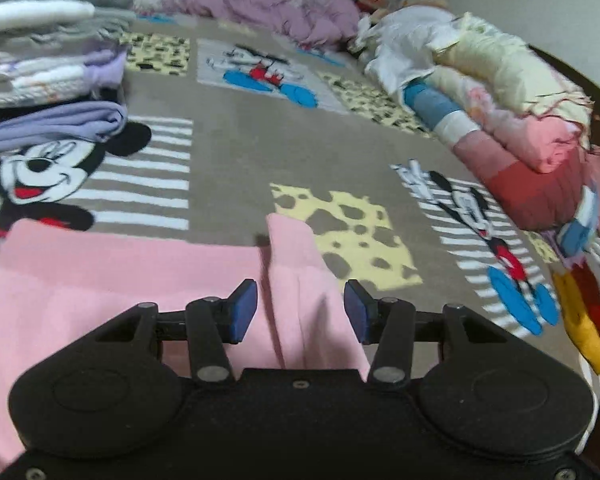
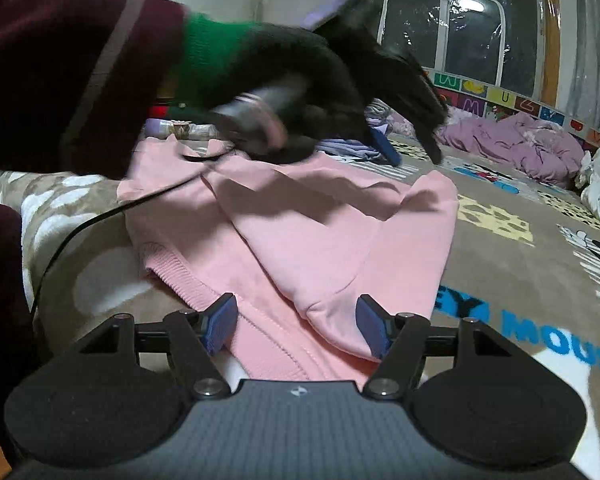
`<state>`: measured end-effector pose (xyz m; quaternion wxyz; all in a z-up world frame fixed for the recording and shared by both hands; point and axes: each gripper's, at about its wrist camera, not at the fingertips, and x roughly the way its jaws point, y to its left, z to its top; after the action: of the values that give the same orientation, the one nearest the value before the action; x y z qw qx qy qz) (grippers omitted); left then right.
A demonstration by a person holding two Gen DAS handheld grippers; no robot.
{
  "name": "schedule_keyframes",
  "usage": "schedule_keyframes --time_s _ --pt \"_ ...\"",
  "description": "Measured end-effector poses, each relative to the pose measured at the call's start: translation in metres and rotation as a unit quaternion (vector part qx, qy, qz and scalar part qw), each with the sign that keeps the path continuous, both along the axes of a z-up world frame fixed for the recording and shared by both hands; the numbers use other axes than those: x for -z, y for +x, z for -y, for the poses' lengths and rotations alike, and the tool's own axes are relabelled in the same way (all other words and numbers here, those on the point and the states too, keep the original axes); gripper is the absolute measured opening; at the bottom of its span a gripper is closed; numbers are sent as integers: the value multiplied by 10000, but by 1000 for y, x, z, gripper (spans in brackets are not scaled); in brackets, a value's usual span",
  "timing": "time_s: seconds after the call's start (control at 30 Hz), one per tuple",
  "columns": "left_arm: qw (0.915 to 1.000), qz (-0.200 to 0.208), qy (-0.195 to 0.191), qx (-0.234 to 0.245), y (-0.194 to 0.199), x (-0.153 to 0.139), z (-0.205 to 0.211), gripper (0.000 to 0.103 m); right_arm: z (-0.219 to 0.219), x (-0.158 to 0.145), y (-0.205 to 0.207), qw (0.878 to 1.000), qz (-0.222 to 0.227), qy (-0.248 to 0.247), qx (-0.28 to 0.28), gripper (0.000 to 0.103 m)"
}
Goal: Fold clothes
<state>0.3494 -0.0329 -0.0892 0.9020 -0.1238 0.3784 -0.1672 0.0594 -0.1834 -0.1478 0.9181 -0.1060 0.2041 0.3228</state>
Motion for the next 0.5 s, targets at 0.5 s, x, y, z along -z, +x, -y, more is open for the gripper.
schedule_keyframes --time_s 0.5 --pt "9640 -975 -2432 -461 34 58 -42 8 -9 6 -2 9999 -132 -18 101 69"
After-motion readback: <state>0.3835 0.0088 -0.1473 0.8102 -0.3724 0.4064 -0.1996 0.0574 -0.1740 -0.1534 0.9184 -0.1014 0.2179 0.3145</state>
